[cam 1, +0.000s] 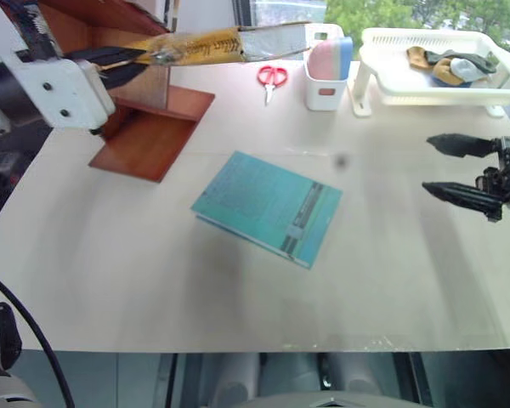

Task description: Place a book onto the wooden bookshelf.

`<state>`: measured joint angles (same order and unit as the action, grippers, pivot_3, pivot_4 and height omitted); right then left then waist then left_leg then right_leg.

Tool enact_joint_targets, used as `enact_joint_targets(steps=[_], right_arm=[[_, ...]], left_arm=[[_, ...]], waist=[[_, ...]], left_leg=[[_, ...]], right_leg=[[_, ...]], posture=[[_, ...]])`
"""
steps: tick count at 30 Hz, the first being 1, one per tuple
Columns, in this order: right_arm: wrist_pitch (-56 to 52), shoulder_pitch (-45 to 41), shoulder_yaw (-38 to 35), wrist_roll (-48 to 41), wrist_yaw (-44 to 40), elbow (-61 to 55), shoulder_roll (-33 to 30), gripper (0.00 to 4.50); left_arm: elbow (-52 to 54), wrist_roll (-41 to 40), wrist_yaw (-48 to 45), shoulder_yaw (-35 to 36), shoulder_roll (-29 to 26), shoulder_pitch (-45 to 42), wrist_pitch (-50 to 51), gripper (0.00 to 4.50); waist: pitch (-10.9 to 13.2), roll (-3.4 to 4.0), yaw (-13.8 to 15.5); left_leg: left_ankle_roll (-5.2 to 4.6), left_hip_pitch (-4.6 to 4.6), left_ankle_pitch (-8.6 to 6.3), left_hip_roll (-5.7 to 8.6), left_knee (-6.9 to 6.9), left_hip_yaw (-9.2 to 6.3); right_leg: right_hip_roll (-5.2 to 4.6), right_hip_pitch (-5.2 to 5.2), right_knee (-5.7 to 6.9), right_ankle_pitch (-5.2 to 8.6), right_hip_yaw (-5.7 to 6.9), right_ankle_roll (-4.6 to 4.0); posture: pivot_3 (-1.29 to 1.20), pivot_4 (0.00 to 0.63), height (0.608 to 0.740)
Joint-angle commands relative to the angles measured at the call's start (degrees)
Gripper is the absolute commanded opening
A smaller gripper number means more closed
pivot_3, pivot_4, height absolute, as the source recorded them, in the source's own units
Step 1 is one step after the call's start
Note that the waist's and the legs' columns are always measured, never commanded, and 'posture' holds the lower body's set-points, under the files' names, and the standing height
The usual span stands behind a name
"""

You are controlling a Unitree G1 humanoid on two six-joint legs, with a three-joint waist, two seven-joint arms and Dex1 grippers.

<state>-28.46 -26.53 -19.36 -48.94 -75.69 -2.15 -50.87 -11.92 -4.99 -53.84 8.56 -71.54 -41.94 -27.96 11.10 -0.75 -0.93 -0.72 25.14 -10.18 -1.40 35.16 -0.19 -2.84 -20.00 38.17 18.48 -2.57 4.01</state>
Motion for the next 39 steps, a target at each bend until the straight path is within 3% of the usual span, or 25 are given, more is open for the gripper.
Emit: enact_joint_targets(steps=[1,7,11,16,23,27,29,30,31,32,37,38,39], right_arm=[[-2.98,-2.11,-3.07,-4.98,-0.46,-0.33,-0.03,4.50],[-7.26,-4.99,-3.34,-8.25,-1.72,1.45,-0.94,4.50],[-7.09,-6.07,-2.44,-7.32,-2.21,2.14,-0.44,4.50],[-7.19,-7.27,-2.41,-7.51,-2.05,2.53,0.12,4.50],[-7.11,-6.48,-3.32,-7.58,-1.15,1.04,0.52,4.50],[-7.50,-4.46,-5.05,-8.22,-0.08,-0.79,0.13,4.50],[-7.48,-3.58,-5.41,-8.39,0.32,-1.52,0.23,4.50],[-7.46,-3.19,-5.56,-8.49,0.54,-1.86,0.28,4.50],[-7.43,-2.95,-5.64,-8.52,0.70,-2.04,0.34,4.50],[-7.39,-2.86,-5.70,-8.49,0.84,-2.08,0.43,4.50],[-7.01,-3.09,-5.32,-8.16,1.06,-1.66,0.75,4.50],[-6.95,-3.23,-5.18,-8.09,1.06,-1.54,0.81,4.50],[-6.92,-3.41,-5.02,-8.06,1.05,-1.44,0.87,4.50]], left_arm=[[-4.12,0.52,-1.40,3.03,-4.61,-3.57,-3.05,0.01],[-10.61,-0.92,-7.37,1.86,-9.07,-5.58,-5.68,0.01],[-18.03,2.50,-7.39,0.91,-10.29,-5.75,-10.55,0.01],[-30.67,12.16,-1.15,-4.09,-8.32,-12.41,-18.05,0.01],[-46.49,25.04,9.24,-12.43,-4.18,-22.36,-24.87,0.01],[-50.54,25.61,10.53,-13.75,-2.76,-25.54,-25.46,0.01],[-51.44,27.06,11.35,-14.67,-2.70,-26.55,-25.29,1.08],[-51.70,28.51,12.75,-15.41,-2.88,-27.04,-24.86,1.21],[-51.89,30.02,14.35,-16.18,-3.09,-27.47,-24.35,1.87],[-52.20,31.50,15.95,-16.97,-3.37,-27.88,-23.73,1.94],[-53.81,36.57,21.59,-19.70,-4.68,-28.96,-21.17,4.12],[-54.03,37.24,22.53,-20.12,-4.88,-29.05,-20.92,4.48],[-54.17,37.74,23.35,-20.43,-5.07,-29.08,-20.77,4.48]], waist=[[0.00,0.00,0.00],[0.01,0.00,0.10],[0.01,0.00,0.01],[0.01,-0.01,-0.01],[0.01,-0.01,0.17],[0.01,-0.01,-0.07],[0.01,-0.01,-0.17],[0.01,-0.01,-0.21],[0.01,-0.01,-0.20],[0.01,-0.01,-0.17],[0.00,-0.02,-0.16],[0.00,-0.02,-0.16],[0.00,-0.02,-0.15]], left_leg=[[0.00,0.00,0.00,0.01,0.00,0.00],[-0.01,0.00,0.00,0.00,0.04,0.00],[-0.01,0.00,0.00,0.00,0.07,0.07],[0.00,0.06,0.01,0.04,0.22,0.25],[-0.06,0.89,-0.02,0.04,0.99,0.00],[-0.07,0.98,-0.03,0.03,1.09,-0.03],[-0.03,1.16,0.00,0.01,1.17,0.14],[-0.03,1.15,0.01,0.01,1.20,0.15],[-0.03,1.17,0.01,0.01,1.25,0.15],[-0.03,1.18,0.01,0.01,1.28,0.14],[-0.03,1.22,0.01,0.02,1.37,0.14],[-0.03,1.22,0.01,0.02,1.37,0.14],[-0.03,1.25,0.01,0.02,1.37,0.13]], right_leg=[[0.00,0.00,0.00,0.00,0.01,0.00],[-0.01,-0.01,0.09,0.01,0.02,-0.01],[0.00,-0.13,0.27,0.01,-0.04,-0.01],[0.06,-0.42,0.68,0.02,-0.22,0.00],[0.13,-0.88,0.93,0.00,-0.02,0.03],[0.14,-1.01,1.09,0.00,0.01,0.02],[0.16,-1.47,1.67,0.01,-0.19,0.01],[0.16,-1.48,1.70,0.01,-0.21,0.01],[0.17,-1.49,1.73,0.01,-0.21,0.01],[0.17,-1.49,1.73,0.01,-0.21,0.02],[0.16,-1.49,1.76,0.00,-0.22,0.03],[0.16,-1.51,1.76,0.00,-0.21,0.03],[0.17,-1.55,1.78,0.00,-0.22,0.03]], posture=[[0.00,0.150,0.740],[0.00,0.150,0.740],[0.00,0.150,0.740],[0.00,0.150,0.740],[0.00,0.150,0.740],[0.00,0.150,0.740],[0.00,0.150,0.740],[0.00,0.150,0.740],[0.00,0.150,0.740],[0.00,0.150,0.740],[0.00,0.150,0.740],[0.00,0.150,0.740],[0.00,0.150,0.740]])
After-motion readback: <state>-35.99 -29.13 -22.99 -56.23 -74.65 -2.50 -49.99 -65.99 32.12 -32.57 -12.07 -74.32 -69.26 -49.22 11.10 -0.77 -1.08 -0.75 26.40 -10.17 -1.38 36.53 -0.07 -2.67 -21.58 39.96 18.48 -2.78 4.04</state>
